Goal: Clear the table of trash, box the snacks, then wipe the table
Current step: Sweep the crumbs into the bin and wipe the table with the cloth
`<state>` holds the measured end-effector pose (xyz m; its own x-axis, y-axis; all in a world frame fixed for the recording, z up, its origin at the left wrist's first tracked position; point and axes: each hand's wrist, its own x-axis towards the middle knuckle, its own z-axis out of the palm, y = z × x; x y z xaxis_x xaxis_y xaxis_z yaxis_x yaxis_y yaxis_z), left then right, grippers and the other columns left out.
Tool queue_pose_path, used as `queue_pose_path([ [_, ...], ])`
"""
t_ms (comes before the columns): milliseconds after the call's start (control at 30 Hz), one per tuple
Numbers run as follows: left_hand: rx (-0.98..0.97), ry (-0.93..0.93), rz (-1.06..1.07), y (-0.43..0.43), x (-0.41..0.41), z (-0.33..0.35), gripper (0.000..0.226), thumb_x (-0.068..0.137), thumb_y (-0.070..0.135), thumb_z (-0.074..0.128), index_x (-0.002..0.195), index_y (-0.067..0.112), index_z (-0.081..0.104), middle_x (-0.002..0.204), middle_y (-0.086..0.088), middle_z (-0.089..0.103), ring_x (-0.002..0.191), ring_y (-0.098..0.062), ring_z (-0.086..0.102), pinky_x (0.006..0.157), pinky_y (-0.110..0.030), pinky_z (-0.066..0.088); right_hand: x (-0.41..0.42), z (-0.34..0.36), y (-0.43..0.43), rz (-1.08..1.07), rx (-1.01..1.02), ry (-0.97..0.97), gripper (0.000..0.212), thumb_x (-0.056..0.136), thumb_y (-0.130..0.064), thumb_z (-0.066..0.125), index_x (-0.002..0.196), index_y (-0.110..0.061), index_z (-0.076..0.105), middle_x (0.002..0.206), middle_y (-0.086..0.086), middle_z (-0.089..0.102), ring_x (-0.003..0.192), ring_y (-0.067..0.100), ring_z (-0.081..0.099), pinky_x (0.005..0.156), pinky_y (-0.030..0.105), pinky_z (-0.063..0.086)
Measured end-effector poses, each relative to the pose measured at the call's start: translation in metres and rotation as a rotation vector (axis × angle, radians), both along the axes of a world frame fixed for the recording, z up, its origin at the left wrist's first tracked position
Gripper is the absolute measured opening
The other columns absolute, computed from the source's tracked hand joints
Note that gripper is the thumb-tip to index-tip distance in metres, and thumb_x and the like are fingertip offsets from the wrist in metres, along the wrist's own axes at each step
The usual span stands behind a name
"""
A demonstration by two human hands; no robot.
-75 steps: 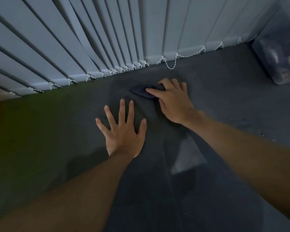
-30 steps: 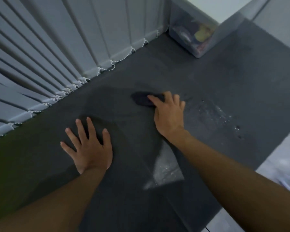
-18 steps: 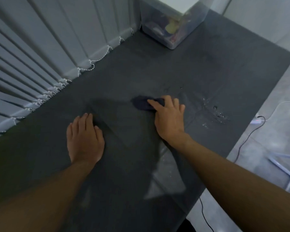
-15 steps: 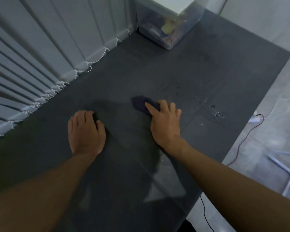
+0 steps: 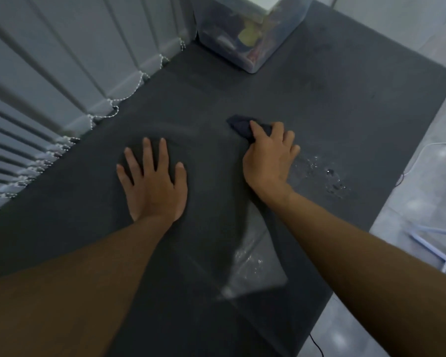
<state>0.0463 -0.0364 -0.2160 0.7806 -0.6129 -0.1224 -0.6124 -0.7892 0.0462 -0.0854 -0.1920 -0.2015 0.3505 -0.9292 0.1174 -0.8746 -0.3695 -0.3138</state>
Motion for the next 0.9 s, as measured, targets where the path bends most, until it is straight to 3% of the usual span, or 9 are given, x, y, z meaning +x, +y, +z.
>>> queue_pose_path([
  [167, 0.004, 0.003, -0.005, 0.001, -0.001, 0.001, 0.066, 0.1, 0.057, 0.01, 0.16, 0.033, -0.005, 0.169, 0.003, -0.007, 0.154, -0.033, -0.008, 0.123, -0.055, -0.001, -0.003, -0.013, 0.014, 0.651, -0.137, -0.051, 0.044, 0.087, -0.016, 0.052, 0.127, -0.028, 0.065, 0.111, 0.009, 0.058, 0.09, 0.034, 0.05, 0.074, 0.038, 0.027],
  [233, 0.005, 0.008, -0.007, 0.001, -0.002, 0.002, 0.066, 0.1, 0.057, 0.011, 0.16, 0.032, -0.005, 0.169, 0.003, -0.007, 0.154, -0.033, -0.008, 0.123, -0.054, -0.001, 0.006, -0.012, -0.016, 0.594, -0.175, 0.0, 0.045, 0.088, -0.017, 0.051, 0.129, -0.033, 0.062, 0.112, 0.01, 0.057, 0.093, 0.035, 0.05, 0.076, 0.04, 0.028],
  [333, 0.008, 0.005, -0.014, 0.001, -0.002, 0.002, 0.067, 0.099, 0.057, 0.008, 0.16, 0.032, -0.005, 0.169, 0.003, -0.007, 0.154, -0.033, -0.008, 0.124, -0.054, -0.001, 0.033, -0.006, -0.056, 0.179, -0.077, 0.022, 0.052, 0.089, -0.01, 0.047, 0.134, -0.034, 0.055, 0.123, 0.012, 0.05, 0.106, 0.036, 0.044, 0.086, 0.043, 0.031],
  [400, 0.006, 0.002, -0.01, 0.001, -0.002, 0.002, 0.068, 0.097, 0.058, 0.006, 0.16, 0.033, -0.005, 0.169, 0.004, -0.007, 0.154, -0.033, -0.008, 0.124, -0.054, -0.001, 0.05, 0.001, -0.058, 0.051, 0.0, -0.002, 0.051, 0.088, -0.008, 0.046, 0.132, -0.029, 0.056, 0.125, 0.012, 0.047, 0.108, 0.035, 0.043, 0.087, 0.042, 0.031],
  [467, -0.001, 0.003, -0.006, 0.0, -0.001, 0.001, 0.068, 0.097, 0.058, 0.007, 0.16, 0.033, -0.004, 0.169, 0.004, -0.005, 0.154, -0.032, -0.007, 0.124, -0.055, 0.0, 0.062, 0.001, -0.039, 0.17, -0.018, -0.011, 0.049, 0.086, -0.009, 0.048, 0.131, -0.027, 0.058, 0.122, 0.013, 0.049, 0.103, 0.035, 0.045, 0.083, 0.042, 0.034],
  [567, -0.005, 0.002, -0.004, 0.0, -0.002, 0.001, 0.067, 0.099, 0.057, 0.011, 0.16, 0.033, -0.003, 0.169, 0.003, -0.004, 0.154, -0.033, -0.006, 0.124, -0.054, 0.0, 0.065, -0.009, -0.012, 0.656, -0.069, -0.047, 0.048, 0.088, -0.017, 0.044, 0.132, -0.025, 0.061, 0.115, 0.014, 0.054, 0.094, 0.036, 0.048, 0.079, 0.041, 0.036],
  [633, 0.006, 0.001, -0.004, 0.0, -0.002, 0.001, 0.067, 0.099, 0.057, 0.011, 0.16, 0.033, -0.004, 0.169, 0.003, -0.005, 0.154, -0.033, -0.007, 0.124, -0.054, 0.001, 0.072, -0.012, -0.027, 0.792, -0.097, -0.021, 0.049, 0.089, -0.019, 0.04, 0.132, -0.026, 0.061, 0.116, 0.012, 0.054, 0.097, 0.037, 0.048, 0.081, 0.042, 0.034],
  [800, 0.007, 0.005, -0.008, 0.0, -0.001, 0.001, 0.067, 0.099, 0.057, 0.012, 0.16, 0.033, -0.002, 0.169, 0.003, -0.004, 0.154, -0.033, -0.007, 0.124, -0.054, 0.001, 0.123, 0.0, -0.067, 0.25, 0.004, -0.027, 0.05, 0.092, -0.011, 0.046, 0.136, -0.033, 0.055, 0.137, 0.012, 0.043, 0.117, 0.035, 0.041, 0.095, 0.043, 0.031],
  [900, 0.003, 0.014, -0.008, 0.0, -0.001, 0.001, 0.068, 0.099, 0.057, 0.012, 0.16, 0.033, -0.001, 0.169, 0.003, -0.005, 0.154, -0.032, -0.008, 0.124, -0.054, 0.001, 0.136, 0.005, -0.049, 0.346, 0.006, -0.007, 0.047, 0.091, -0.015, 0.046, 0.133, -0.032, 0.056, 0.135, 0.011, 0.045, 0.117, 0.035, 0.042, 0.094, 0.042, 0.033],
])
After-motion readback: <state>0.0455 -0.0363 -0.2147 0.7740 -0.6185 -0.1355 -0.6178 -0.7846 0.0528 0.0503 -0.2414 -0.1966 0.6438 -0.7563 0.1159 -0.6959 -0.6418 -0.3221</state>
